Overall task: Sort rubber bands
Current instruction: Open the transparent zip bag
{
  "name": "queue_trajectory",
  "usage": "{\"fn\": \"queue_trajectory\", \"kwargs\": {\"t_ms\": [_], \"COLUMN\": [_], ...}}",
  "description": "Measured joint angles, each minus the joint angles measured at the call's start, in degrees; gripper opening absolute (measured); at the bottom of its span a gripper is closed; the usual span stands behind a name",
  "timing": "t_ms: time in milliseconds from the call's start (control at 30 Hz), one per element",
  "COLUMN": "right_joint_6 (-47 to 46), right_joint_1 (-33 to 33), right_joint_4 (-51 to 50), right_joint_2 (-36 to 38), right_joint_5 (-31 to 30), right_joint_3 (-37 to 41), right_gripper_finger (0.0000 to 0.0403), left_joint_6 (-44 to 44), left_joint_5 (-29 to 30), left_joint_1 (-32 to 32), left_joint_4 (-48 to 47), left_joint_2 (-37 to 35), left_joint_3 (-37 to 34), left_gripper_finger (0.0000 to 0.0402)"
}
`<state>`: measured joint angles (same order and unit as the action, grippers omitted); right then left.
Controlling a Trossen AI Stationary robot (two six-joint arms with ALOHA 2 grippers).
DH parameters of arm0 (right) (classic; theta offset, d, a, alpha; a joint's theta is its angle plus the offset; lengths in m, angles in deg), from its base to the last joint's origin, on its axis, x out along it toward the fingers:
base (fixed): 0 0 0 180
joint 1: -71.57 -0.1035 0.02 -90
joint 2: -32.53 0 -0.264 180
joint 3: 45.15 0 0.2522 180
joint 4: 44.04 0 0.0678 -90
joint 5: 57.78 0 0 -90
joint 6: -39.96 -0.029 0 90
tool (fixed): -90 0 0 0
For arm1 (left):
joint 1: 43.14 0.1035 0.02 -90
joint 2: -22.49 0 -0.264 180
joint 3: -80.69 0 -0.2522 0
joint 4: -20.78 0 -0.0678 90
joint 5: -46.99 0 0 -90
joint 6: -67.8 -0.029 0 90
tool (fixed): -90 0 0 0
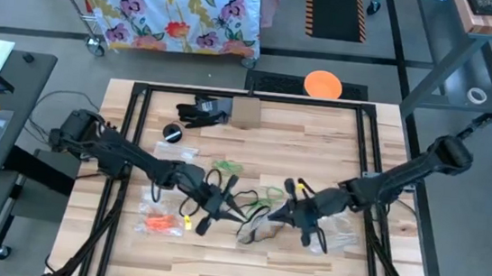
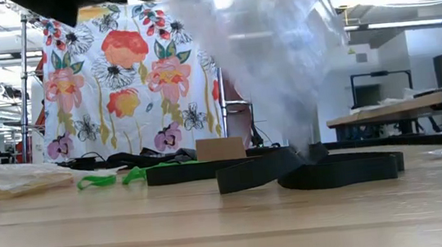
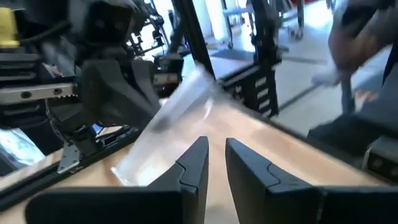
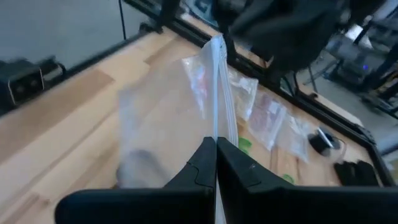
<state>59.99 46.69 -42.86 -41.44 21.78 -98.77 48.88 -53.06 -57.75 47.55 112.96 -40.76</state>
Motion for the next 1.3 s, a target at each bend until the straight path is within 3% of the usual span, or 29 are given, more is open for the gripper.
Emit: {"fn": "queue_trajectory", "kwargs": {"t_ms": [167,400,500,633,700,800,933,1000,1067,1133,1300], "right_joint_6": [-0.1,-0.2,1.5,3.3,0.7,-3.3,-5.4,-5.0,-3.1,0.6,4.0], "right_joint_1": [2.5,3.7,3.6,4.3,5.2,5.5,5.5,5.5,5.6,5.6,5.2], "right_joint_4": [2.4,2.3,2.4,3.1,3.2,-3.6,-11.8,-12.0,-10.3,-8.7,-10.0], "right_joint_2": [-0.4,-0.3,-0.4,-0.4,-0.2,1.2,0.5,-0.8,-3.0,-5.4,-10.8], "right_joint_5": [15.7,38.2,43.0,43.2,38.3,19.6,-0.3,-4.4,-6.9,-8.8,-20.6], "right_joint_3": [0.0,0.0,0.0,0.0,0.0,-0.1,0.0,0.0,0.0,-0.1,-4.2], "right_gripper_finger": [0.0000,0.0000,0.0000,0.0000,0.0000,0.0000,0.0000,0.0000,0.0000,0.0000,0.0000], "left_joint_6": [-5.8,-6.1,-6.5,-6.7,-5.7,-0.7,13.6,22.8,29.7,34.4,41.0], "left_joint_5": [-0.6,-17.4,-17.6,-16.7,-16.2,-10.2,9.2,20.2,26.1,26.2,17.3], "left_joint_1": [0.0,-0.7,-1.3,-2.3,-2.5,-2.4,-1.5,-0.7,0.5,2.4,6.9], "left_joint_4": [0.0,0.0,0.5,0.8,-0.4,-2.3,-3.5,-4.0,-5.0,-8.4,-13.2], "left_joint_2": [5.4,9.2,9.0,9.0,8.8,5.8,1.4,0.4,0.3,0.6,1.7], "left_joint_3": [2.8,7.7,9.2,10.0,10.0,9.8,9.9,9.3,8.8,8.1,7.2], "left_gripper_finger": [0.0049,0.0049,0.0049,0.0049,0.0049,0.0049,0.0049,0.0049,0.0049,0.0049,0.0049]}}
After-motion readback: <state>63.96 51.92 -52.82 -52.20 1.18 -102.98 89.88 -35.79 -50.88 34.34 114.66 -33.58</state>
